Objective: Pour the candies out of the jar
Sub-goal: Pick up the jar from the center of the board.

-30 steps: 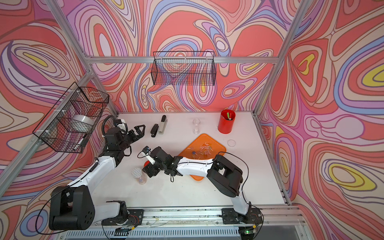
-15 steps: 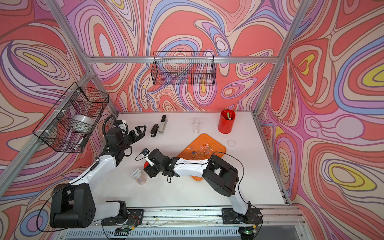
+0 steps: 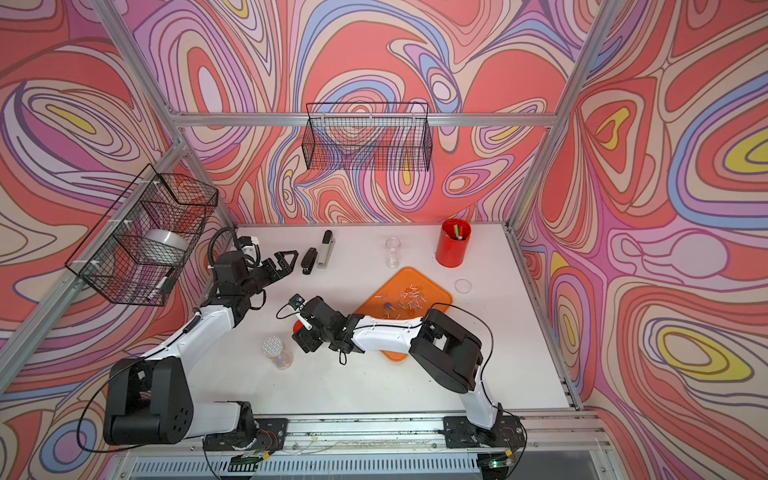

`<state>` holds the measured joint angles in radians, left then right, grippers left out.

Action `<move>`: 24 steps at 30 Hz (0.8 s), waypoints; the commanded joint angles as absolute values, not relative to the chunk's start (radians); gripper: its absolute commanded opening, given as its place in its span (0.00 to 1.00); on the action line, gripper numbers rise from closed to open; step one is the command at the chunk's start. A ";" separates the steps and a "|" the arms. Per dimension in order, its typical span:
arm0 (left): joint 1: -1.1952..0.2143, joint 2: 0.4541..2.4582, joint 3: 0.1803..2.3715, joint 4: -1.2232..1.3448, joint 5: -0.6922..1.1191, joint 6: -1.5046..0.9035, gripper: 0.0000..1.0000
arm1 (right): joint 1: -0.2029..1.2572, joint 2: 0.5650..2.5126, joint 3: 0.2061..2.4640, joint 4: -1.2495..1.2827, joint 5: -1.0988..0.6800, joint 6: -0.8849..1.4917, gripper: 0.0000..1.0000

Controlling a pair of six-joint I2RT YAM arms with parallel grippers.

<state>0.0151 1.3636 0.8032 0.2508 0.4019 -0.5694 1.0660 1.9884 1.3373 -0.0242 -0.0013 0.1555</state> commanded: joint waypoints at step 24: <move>-0.182 1.416 0.873 0.417 0.724 -0.452 1.00 | 0.498 1.618 1.410 -0.206 -0.373 0.317 0.46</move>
